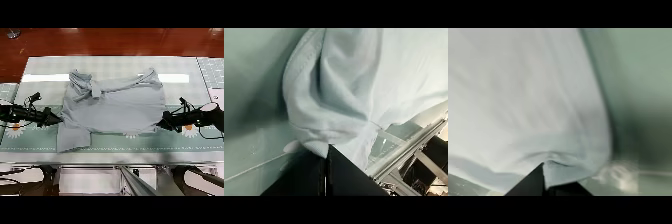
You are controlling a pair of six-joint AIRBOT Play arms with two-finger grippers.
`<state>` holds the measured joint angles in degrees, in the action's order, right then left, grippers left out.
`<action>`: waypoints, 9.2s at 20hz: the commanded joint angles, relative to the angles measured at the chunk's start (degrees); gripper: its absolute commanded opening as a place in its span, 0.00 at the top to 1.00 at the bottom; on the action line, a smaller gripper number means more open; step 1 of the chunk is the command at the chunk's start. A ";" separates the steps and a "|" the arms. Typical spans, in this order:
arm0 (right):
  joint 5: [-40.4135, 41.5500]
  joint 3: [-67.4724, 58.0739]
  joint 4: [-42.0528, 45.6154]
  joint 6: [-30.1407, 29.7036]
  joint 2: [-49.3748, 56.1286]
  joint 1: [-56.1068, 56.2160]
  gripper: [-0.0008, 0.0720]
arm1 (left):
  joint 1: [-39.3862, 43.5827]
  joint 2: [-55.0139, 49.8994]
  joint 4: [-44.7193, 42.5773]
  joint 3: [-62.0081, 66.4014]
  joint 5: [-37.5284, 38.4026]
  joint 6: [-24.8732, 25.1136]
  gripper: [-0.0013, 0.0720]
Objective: Fold the shirts.
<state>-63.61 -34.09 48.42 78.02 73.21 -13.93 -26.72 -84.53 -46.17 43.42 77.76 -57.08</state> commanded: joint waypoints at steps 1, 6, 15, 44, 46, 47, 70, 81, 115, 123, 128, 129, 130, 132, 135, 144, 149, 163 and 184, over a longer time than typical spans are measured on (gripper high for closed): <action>-3.58 -6.71 -1.44 -0.72 0.48 3.10 0.96 | -0.04 1.38 5.29 1.84 -1.01 -1.36 0.96; -10.08 -33.53 -1.57 2.51 -0.90 3.04 0.96 | -0.02 12.52 27.93 14.16 -4.94 -0.44 0.96; -12.68 -84.26 3.28 4.94 -9.14 3.04 0.96 | -0.17 30.86 20.15 55.56 -11.85 -10.08 0.96; -2.75 -37.92 12.35 2.45 -6.97 3.04 0.96 | 31.98 15.08 -46.36 37.18 -18.36 -35.74 0.96; 0.79 -41.11 10.23 2.25 2.75 3.06 0.96 | 31.98 9.01 -46.36 37.18 -23.82 -38.84 0.96; 1.16 -43.69 8.96 2.23 7.28 3.10 0.96 | 32.00 6.36 -46.34 37.20 -25.88 -40.96 0.96; -19.69 -47.60 15.58 2.54 26.73 4.50 0.87 | 25.79 -11.56 -33.92 33.75 3.10 -29.51 0.95; -14.53 -32.98 16.79 -0.22 2.21 -9.20 0.14 | 14.56 7.69 -34.27 18.12 6.38 -27.26 0.03; -10.25 9.27 10.88 2.05 -14.27 -7.52 0.14 | 12.46 24.33 -4.09 -24.15 -11.63 -13.44 0.96; -2.91 5.40 4.37 1.86 -7.63 -1.03 0.63 | 12.44 24.33 -3.85 -24.13 -11.76 -13.44 0.96; -7.39 0.02 4.94 -1.36 -7.56 -0.90 0.96 | 12.31 24.33 -3.48 -21.11 -10.34 -13.42 0.96; -8.07 -1.64 5.09 -1.33 -7.56 -0.90 0.96 | 12.33 24.33 -3.45 -19.02 -9.57 -13.42 0.96; -8.76 -3.58 4.94 -1.18 -7.54 -0.90 0.96 | 12.31 24.33 -3.43 -16.79 -9.35 -13.51 0.96; -10.71 -7.54 3.87 -1.18 -7.54 -0.55 0.96 | 11.80 24.02 -2.78 -12.55 -12.20 -13.60 0.96; -6.56 -12.90 4.09 -0.46 -7.54 -0.13 0.96 | 10.69 19.52 0.79 -5.29 -13.53 -13.62 0.96; -1.77 -28.48 0.07 0.85 9.68 -0.11 0.96 | 12.20 0.76 2.95 18.75 -21.24 -18.67 0.96; 0.22 -35.04 -2.49 0.87 19.39 1.36 0.96 | 14.08 -8.92 3.28 26.75 -20.81 -19.06 0.96; -12.04 -43.19 5.86 -0.33 24.57 -9.53 0.14 | 3.17 -6.01 -15.37 33.35 4.94 -24.46 0.02; -13.84 -33.27 7.69 -3.52 5.33 -1.68 0.96 | 40.61 9.14 3.78 17.70 -24.48 -12.57 0.96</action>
<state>-77.73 -72.58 51.96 74.08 88.64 -14.02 7.60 -74.56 -43.90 58.04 59.16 -70.87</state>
